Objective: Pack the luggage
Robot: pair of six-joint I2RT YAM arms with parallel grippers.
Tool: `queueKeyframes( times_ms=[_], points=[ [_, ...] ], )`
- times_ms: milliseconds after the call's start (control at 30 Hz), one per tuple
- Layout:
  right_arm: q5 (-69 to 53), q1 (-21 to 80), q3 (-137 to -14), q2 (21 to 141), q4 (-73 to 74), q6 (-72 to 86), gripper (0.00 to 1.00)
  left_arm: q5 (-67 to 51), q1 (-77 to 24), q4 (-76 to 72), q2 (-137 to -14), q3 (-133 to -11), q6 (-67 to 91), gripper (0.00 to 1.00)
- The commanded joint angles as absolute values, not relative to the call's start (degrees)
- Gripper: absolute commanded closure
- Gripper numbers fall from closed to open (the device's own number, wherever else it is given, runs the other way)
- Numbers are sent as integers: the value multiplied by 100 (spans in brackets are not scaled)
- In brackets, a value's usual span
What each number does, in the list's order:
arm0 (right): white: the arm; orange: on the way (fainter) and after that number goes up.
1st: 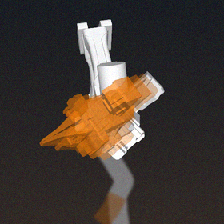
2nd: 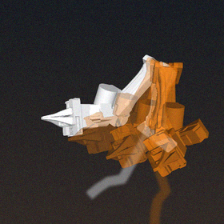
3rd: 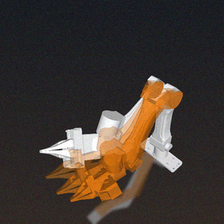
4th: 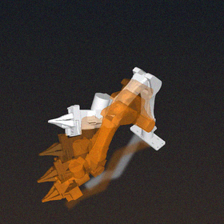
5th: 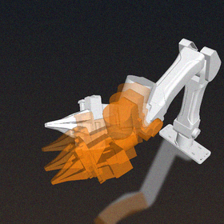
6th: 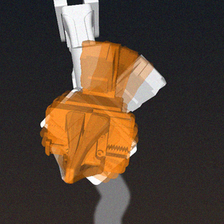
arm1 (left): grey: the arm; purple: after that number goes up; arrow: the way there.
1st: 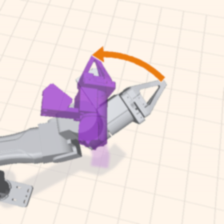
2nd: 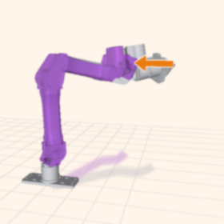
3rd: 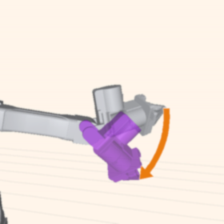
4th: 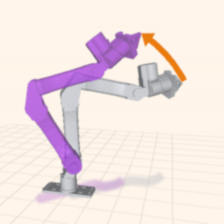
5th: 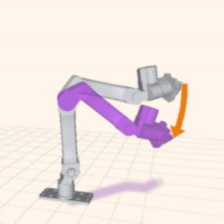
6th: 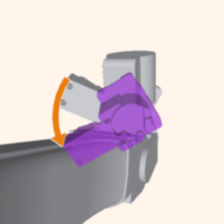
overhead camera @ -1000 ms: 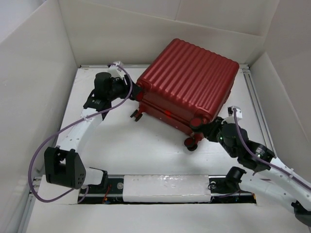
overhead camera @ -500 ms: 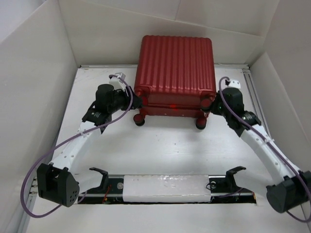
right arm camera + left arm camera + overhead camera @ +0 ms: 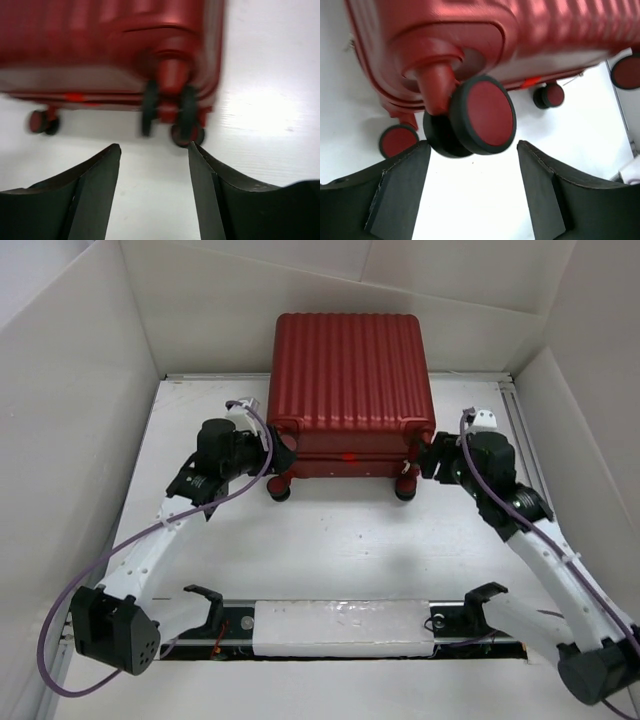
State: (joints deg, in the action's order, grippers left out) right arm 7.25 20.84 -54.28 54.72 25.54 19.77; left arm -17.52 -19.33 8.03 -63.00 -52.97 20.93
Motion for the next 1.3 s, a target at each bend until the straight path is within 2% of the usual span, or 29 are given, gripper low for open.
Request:
queueKeyframes(
  times_ms=[0,133,267,333,500,567,733,967,1133,1200,1233,1267],
  points=[
    [-9,2329,-5336,4519,2038,2118,37,-2119,-2048,844,-6302,-5361,2127,32],
    [-70,2382,-4783,3842,2092,2241,39,-1934,-2048,957,-6494,-5475,2188,25],
    [-131,2548,-4001,3552,1732,2391,46,-2013,-2048,896,-6626,-5528,2320,24],
    [-193,2602,-3640,3551,1531,2461,46,-1952,-2048,835,-6627,-5528,2320,24],
    [-150,2768,-3130,3551,1126,2514,36,-1951,-2048,572,-6610,-5581,2522,18],
    [52,2769,-2875,3603,863,2514,33,-1951,-2048,457,-6557,-5581,2575,10],
    [404,2769,-2541,3893,11,2461,33,-1784,-2048,448,-6846,-5713,2575,8],
    [835,2769,-1917,4350,-2151,2514,42,-1784,-2048,448,-7022,-5836,2575,24],
    [835,2769,-1837,4867,-3093,2461,39,-1846,-2048,448,-7198,-5897,2628,33],
    [774,2707,-1837,5079,-3453,2461,39,-1968,-1986,448,-7198,-5897,2628,43],
    [721,2707,-1837,5184,-3576,2409,39,-2038,-1925,344,-7198,-5837,2628,58],
    [721,2655,-1837,5394,-3760,2408,39,-2109,-1873,343,-7137,-5836,2680,65]
  ],
)
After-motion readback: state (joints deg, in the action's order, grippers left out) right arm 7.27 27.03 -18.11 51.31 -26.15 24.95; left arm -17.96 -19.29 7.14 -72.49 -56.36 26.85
